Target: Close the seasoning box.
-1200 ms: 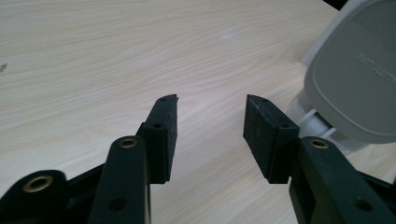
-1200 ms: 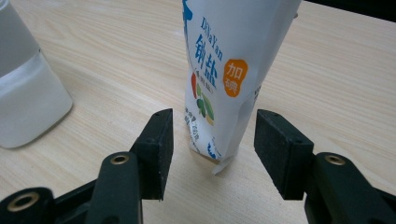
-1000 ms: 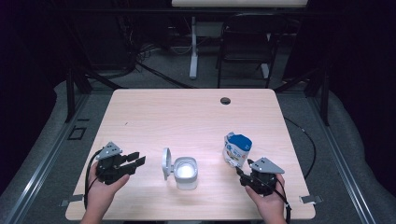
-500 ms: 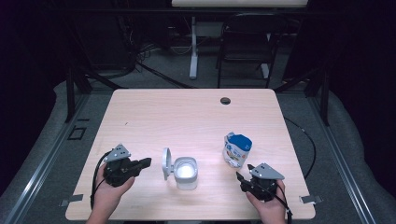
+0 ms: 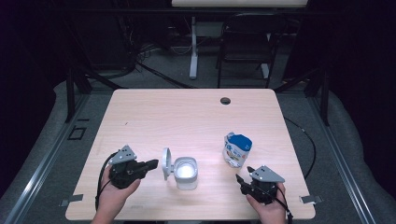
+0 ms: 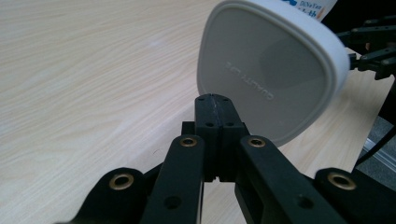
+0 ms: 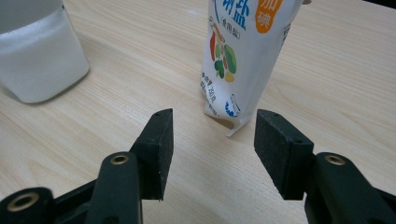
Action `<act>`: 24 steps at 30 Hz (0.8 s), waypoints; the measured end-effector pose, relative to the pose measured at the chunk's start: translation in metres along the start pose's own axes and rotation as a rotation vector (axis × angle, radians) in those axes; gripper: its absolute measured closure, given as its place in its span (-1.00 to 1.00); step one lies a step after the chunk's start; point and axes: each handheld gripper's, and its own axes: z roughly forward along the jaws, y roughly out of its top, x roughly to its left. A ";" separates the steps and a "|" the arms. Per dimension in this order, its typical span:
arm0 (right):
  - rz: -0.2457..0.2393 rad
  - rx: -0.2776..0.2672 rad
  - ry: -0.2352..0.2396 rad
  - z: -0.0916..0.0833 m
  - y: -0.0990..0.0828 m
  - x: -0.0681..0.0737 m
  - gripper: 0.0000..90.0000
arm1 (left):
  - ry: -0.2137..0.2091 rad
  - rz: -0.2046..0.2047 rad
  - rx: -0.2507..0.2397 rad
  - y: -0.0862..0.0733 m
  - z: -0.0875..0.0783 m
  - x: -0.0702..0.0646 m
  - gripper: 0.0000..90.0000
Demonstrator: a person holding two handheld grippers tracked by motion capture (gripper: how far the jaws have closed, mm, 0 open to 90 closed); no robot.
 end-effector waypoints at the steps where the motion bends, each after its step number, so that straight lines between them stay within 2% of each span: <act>1: 0.005 -0.004 0.002 0.000 0.000 0.000 0.05 | -0.004 0.000 0.000 0.000 0.000 -0.001 1.00; 11: 0.015 -0.004 0.000 -0.001 -0.001 -0.001 0.05 | -0.014 0.017 0.005 0.002 0.005 -0.009 1.00; 24: 0.022 0.000 0.005 0.000 -0.002 -0.002 0.05 | -0.007 0.004 0.007 0.000 0.016 -0.017 1.00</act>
